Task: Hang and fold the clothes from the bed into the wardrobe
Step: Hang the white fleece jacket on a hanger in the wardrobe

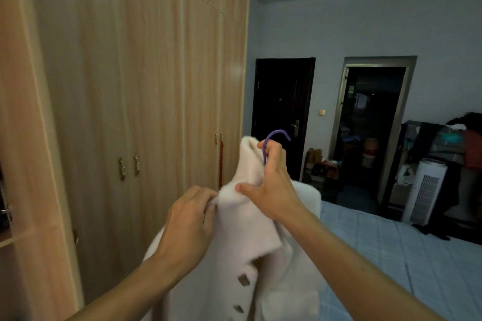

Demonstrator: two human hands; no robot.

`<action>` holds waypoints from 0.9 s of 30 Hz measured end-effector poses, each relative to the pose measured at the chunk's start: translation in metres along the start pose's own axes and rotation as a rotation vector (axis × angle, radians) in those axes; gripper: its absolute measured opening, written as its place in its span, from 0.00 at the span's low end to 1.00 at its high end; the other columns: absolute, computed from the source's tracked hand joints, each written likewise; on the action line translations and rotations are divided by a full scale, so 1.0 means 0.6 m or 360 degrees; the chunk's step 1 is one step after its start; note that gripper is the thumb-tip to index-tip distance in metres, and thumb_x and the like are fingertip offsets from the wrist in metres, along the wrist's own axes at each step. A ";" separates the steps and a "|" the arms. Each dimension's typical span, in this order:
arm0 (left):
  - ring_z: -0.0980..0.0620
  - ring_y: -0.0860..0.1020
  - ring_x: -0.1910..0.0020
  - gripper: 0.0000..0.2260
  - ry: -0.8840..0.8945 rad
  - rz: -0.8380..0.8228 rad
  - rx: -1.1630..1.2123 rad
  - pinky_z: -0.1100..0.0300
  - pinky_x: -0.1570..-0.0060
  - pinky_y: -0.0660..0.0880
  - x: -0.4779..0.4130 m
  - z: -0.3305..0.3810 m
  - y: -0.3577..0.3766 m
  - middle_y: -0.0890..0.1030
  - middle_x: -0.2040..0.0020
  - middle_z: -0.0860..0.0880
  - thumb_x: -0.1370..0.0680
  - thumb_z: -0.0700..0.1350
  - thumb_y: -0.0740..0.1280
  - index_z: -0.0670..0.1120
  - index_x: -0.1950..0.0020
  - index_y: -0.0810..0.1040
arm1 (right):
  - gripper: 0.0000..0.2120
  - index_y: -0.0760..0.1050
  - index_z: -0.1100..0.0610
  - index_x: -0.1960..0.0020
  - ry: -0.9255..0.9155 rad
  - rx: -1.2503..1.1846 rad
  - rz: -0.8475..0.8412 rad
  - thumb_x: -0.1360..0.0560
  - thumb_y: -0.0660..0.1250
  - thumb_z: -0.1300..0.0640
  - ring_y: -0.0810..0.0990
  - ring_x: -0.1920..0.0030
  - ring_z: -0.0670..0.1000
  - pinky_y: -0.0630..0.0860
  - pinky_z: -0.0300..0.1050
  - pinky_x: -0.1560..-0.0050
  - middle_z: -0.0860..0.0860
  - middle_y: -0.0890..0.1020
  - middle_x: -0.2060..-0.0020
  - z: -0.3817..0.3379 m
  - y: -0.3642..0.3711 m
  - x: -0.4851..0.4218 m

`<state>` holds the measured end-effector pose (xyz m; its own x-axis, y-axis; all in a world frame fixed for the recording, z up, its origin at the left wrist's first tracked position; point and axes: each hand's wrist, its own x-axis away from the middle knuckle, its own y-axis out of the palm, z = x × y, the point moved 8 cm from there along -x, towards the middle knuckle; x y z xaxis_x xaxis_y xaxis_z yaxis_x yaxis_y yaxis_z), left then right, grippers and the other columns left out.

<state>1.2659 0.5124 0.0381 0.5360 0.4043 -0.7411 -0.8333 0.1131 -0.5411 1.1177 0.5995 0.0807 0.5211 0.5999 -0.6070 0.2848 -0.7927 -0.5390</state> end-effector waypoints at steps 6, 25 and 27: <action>0.54 0.75 0.58 0.03 -0.0038 -0.0206 -0.0093 0.60 0.57 0.70 0.016 0.002 0.025 0.77 0.56 0.53 0.21 0.41 0.66 0.48 0.53 0.78 | 0.49 0.47 0.43 0.23 -0.0066 -0.0013 -0.0104 0.31 0.76 0.60 0.68 0.38 0.43 0.69 0.43 0.36 0.44 0.56 0.30 0.016 0.022 0.006; 0.59 0.74 0.53 0.06 0.0239 -0.0237 -0.0076 0.59 0.50 0.73 -0.048 0.019 0.003 0.78 0.53 0.57 0.19 0.50 0.63 0.53 0.46 0.78 | 0.53 0.37 0.41 0.21 -0.0308 0.0201 -0.0277 0.27 0.72 0.63 0.53 0.36 0.30 0.56 0.13 0.48 0.37 0.46 0.25 0.028 -0.046 0.009; 0.55 0.74 0.51 0.07 0.0268 -0.0213 -0.0129 0.55 0.47 0.74 -0.075 0.012 0.007 0.79 0.50 0.54 0.21 0.46 0.66 0.50 0.43 0.78 | 0.53 0.37 0.39 0.22 -0.0340 0.0177 -0.0320 0.27 0.72 0.63 0.53 0.35 0.29 0.55 0.13 0.47 0.35 0.45 0.26 0.022 -0.052 0.012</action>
<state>1.2377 0.5010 0.0720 0.6618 0.2328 -0.7126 -0.7433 0.0795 -0.6643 1.1016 0.6299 0.0854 0.2792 0.7620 -0.5843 0.2689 -0.6462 -0.7142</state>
